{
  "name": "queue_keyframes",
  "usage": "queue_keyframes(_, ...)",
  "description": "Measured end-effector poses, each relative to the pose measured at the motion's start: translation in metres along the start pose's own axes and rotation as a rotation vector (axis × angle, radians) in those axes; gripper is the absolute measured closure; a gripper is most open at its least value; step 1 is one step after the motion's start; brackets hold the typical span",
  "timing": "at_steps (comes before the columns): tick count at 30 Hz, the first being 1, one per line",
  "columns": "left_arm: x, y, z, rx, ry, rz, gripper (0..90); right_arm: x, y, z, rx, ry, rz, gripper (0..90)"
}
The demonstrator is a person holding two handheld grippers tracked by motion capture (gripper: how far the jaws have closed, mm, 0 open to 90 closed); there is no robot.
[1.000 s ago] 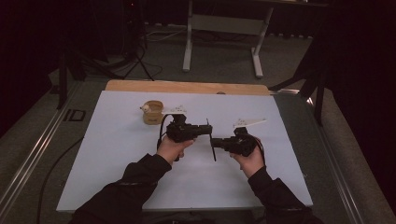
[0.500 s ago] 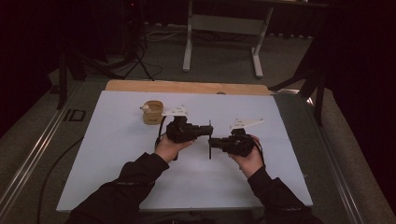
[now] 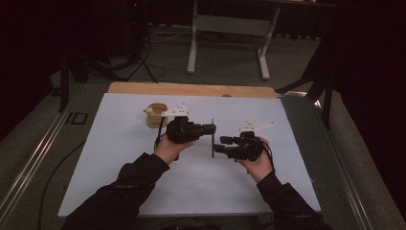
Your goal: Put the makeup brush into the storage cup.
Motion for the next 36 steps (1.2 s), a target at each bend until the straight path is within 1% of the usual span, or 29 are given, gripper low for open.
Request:
queue_keyframes(1, -0.002, 0.001, 0.001, 0.005, -0.002, 0.012, 86.7, -0.001, 0.000, 0.000, -0.001, -0.002, -0.004, 41.3)
queue_keyframes(3, -0.007, 0.003, 0.005, 0.016, -0.009, 0.018, 86.7, -0.003, 0.000, 0.000, -0.004, -0.011, -0.013, 34.1)
queue_keyframes(5, -0.012, 0.005, 0.009, 0.034, -0.015, 0.036, 86.7, -0.005, -0.001, -0.001, -0.003, -0.016, -0.017, 29.2)
queue_keyframes(8, -0.021, 0.009, 0.018, 0.046, -0.037, 0.057, 86.7, -0.009, -0.002, -0.002, 0.001, -0.031, -0.032, 22.5)
queue_keyframes(10, -0.027, 0.013, 0.023, 0.053, -0.044, 0.078, 86.7, -0.012, -0.002, -0.004, 0.002, -0.039, -0.019, 14.2)
queue_keyframes(11, -0.030, 0.015, 0.026, 0.049, -0.054, 0.090, 86.7, -0.013, -0.002, -0.005, 0.000, -0.041, -0.023, 13.5)
queue_keyframes(12, -0.034, 0.016, 0.028, 0.054, -0.057, 0.100, 86.7, -0.015, -0.002, -0.006, -0.009, -0.044, -0.016, 11.3)
queue_keyframes(13, -0.034, 0.016, 0.028, 0.054, -0.057, 0.100, 86.7, -0.015, -0.002, -0.006, -0.009, -0.044, -0.016, 11.3)
queue_keyframes(14, -0.041, 0.020, 0.033, 0.072, -0.059, 0.126, 86.7, -0.016, -0.002, -0.007, -0.016, -0.046, -0.019, 10.8)
queue_keyframes(17, -0.049, 0.026, 0.040, 0.101, -0.056, 0.161, 86.7, -0.022, -0.002, -0.010, -0.017, -0.059, -0.017, 10.7)
queue_keyframes(21, -0.061, 0.033, 0.048, 0.127, -0.067, 0.204, 86.7, -0.024, -0.004, -0.011, -0.018, -0.067, -0.024, 10.8)
queue_keyframes(23, -0.066, 0.038, 0.050, 0.131, -0.071, 0.222, 86.7, -0.024, -0.004, -0.012, -0.017, -0.070, -0.025, 10.8)
queue_keyframes(27, -0.077, 0.051, 0.054, 0.142, -0.070, 0.282, 86.7, -0.023, -0.005, -0.011, -0.021, -0.074, -0.032, 10.7)
queue_keyframes(29, -0.082, 0.057, 0.056, 0.142, -0.072, 0.299, 86.7, -0.022, -0.005, -0.012, -0.028, -0.073, -0.036, 10.8)
queue_keyframes(30, -0.085, 0.061, 0.057, 0.154, -0.072, 0.323, 86.7, -0.022, -0.005, -0.012, -0.026, -0.075, -0.031, 10.7)
queue_keyframes(32, -0.092, 0.069, 0.060, 0.157, -0.081, 0.352, 86.7, -0.021, -0.005, -0.012, -0.027, -0.075, -0.034, 10.8)
queue_keyframes(33, -0.092, 0.069, 0.060, 0.157, -0.081, 0.352, 86.7, -0.021, -0.005, -0.012, -0.027, -0.075, -0.034, 10.8)
queue_keyframes(34, -0.096, 0.074, 0.061, 0.160, -0.084, 0.372, 86.7, -0.021, -0.005, -0.012, -0.022, -0.076, -0.024, 10.8)
queue_keyframes(36, -0.101, 0.081, 0.064, 0.165, -0.089, 0.400, 86.7, -0.020, -0.006, -0.013, -0.022, -0.073, -0.027, 10.8)
Point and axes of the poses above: each handheld gripper's, and its own axes: x roughly forward along the jaws, z roughly out of its top, y roughly to its left, the point moved 9 cm from there along x, roughly forward along the jaws, and after that the axes turned 5 degrees about x, right-handed, at the moved point
